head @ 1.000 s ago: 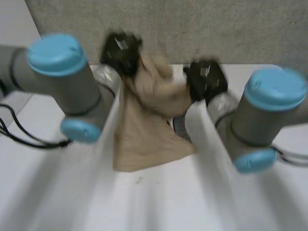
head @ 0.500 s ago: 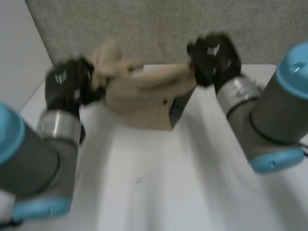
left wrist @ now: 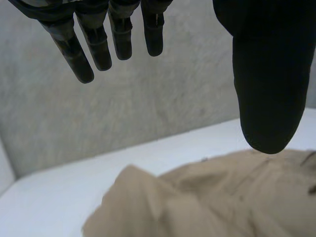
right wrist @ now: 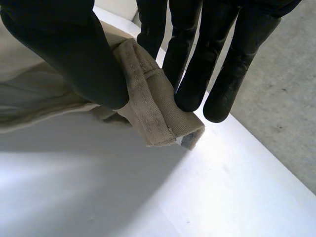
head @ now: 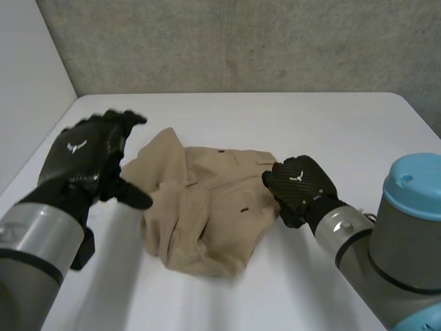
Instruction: Fold the shorts.
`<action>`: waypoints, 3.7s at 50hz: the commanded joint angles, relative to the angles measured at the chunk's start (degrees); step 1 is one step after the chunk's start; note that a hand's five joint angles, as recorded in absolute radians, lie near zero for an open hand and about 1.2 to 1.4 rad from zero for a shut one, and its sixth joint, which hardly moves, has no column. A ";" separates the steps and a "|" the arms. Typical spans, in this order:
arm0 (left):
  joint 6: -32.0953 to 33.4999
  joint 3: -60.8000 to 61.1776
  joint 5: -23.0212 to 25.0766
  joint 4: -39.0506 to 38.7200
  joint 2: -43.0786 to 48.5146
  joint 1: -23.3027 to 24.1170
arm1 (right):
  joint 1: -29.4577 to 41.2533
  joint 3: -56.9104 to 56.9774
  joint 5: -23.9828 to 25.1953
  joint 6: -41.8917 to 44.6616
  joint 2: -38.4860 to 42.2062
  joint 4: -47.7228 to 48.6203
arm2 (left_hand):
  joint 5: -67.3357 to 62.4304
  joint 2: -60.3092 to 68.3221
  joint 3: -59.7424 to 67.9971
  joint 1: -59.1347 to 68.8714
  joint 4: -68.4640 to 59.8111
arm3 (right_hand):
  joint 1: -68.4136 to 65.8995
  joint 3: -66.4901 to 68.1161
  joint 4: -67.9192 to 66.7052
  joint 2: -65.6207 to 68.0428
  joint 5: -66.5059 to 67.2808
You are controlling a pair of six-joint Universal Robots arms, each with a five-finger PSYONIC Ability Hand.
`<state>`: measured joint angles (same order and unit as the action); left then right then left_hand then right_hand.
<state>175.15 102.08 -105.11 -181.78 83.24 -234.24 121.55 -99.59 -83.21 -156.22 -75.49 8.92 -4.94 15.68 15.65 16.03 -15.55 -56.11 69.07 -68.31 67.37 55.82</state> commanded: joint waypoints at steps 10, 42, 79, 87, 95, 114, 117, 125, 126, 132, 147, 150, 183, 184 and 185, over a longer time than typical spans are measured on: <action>34.46 -1.88 17.31 -2.27 13.69 -4.12 | -0.17 -3.33 1.20 -0.05 -1.06 1.36 | -7.04 6.30 6.34 5.95 -6.44 | -23.89 10.93 -11.69 12.63 14.18; 39.31 -11.29 20.82 -2.44 29.16 0.45 | -0.17 -3.07 1.12 0.21 1.40 2.15 | -15.96 15.22 15.25 14.87 -15.35 | -23.89 10.93 -11.69 12.63 14.18; 41.25 -14.28 15.29 -2.09 9.50 -2.45 | -1.40 8.69 0.24 -0.22 -8.07 -6.63 | -65.06 64.32 64.35 63.97 -64.45 | -23.89 10.93 -11.69 12.63 14.18; 37.64 -20.77 9.76 -2.27 -7.46 -2.89 | -1.84 18.97 0.06 -0.22 -20.55 -9.79 | -65.06 64.32 64.35 63.97 -64.45 | -23.89 10.93 -11.69 12.63 14.18; 37.64 -25.61 7.11 -2.00 -15.46 -2.28 | -6.23 28.03 0.06 -0.31 -26.64 -13.57 | -65.06 64.32 64.35 63.97 -64.45 | -23.89 10.93 -11.69 12.63 14.18; 34.75 -21.06 6.41 0.72 -5.14 -1.30 | -12.04 27.53 6.11 1.26 -19.90 -29.92 | -65.06 64.32 64.35 63.97 -64.45 | -23.89 10.93 -11.69 12.63 14.18; 32.72 -19.73 6.76 0.55 0.41 -2.44 | -11.69 25.41 6.56 2.14 -15.32 -29.84 | -65.06 64.32 64.35 63.97 -64.45 | -23.89 10.93 -11.69 12.63 14.18; 29.99 -25.15 7.03 -1.55 23.67 -6.58 | -9.32 25.84 5.78 3.03 2.69 -22.66 | -65.06 64.32 64.35 63.97 -64.45 | -23.89 10.93 -11.69 12.63 14.18; 30.08 -26.39 6.94 -2.00 25.72 -6.58 | -9.14 26.11 5.51 3.03 4.20 -21.24 | -65.06 64.32 64.35 63.97 -64.45 | -23.89 10.93 -11.69 12.63 14.18; 30.43 -35.53 7.03 -5.51 37.24 -8.07 | -8.61 29.79 2.35 3.20 12.99 -12.36 | -65.06 64.32 64.35 63.97 -64.45 | -23.89 10.93 -11.69 12.63 14.18; 32.10 -63.66 8.60 -18.88 54.65 -11.41 | -8.34 42.71 -1.43 7.77 24.85 13.85 | -65.06 64.32 64.35 63.97 -64.45 | -23.89 10.93 -11.69 12.63 14.18; 32.19 -67.71 10.45 -19.14 59.31 -11.68 | -8.26 46.32 -1.61 10.58 28.99 13.14 | -65.06 64.32 64.35 63.97 -64.45 | -23.89 10.93 -11.69 12.63 14.18; 27.72 -17.99 10.37 -15.47 30.94 -2.46 | -15.36 20.75 6.82 7.86 10.45 -1.43 | -2.83 2.09 2.13 1.74 -2.22 | 46.11 -59.07 58.31 -57.37 -55.82; 26.66 -16.84 10.28 -14.67 30.14 -2.10 | -15.90 20.57 7.09 7.86 10.45 -2.67 | -3.51 2.77 2.80 2.42 -2.90 | 46.11 -59.07 58.31 -57.37 -55.82; 25.52 -15.69 10.28 -14.05 29.44 -1.58 | -16.34 20.31 7.35 7.86 10.45 -3.81 | -4.18 3.44 3.48 3.09 -3.57 | 46.11 -59.07 58.31 -57.37 -55.82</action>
<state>205.50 77.86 -93.64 -202.23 118.98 -238.86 109.77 -76.82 -79.07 -148.46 -64.56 13.28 -3.21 12.58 12.59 12.06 -12.36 -11.52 12.32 -13.19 12.59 3.91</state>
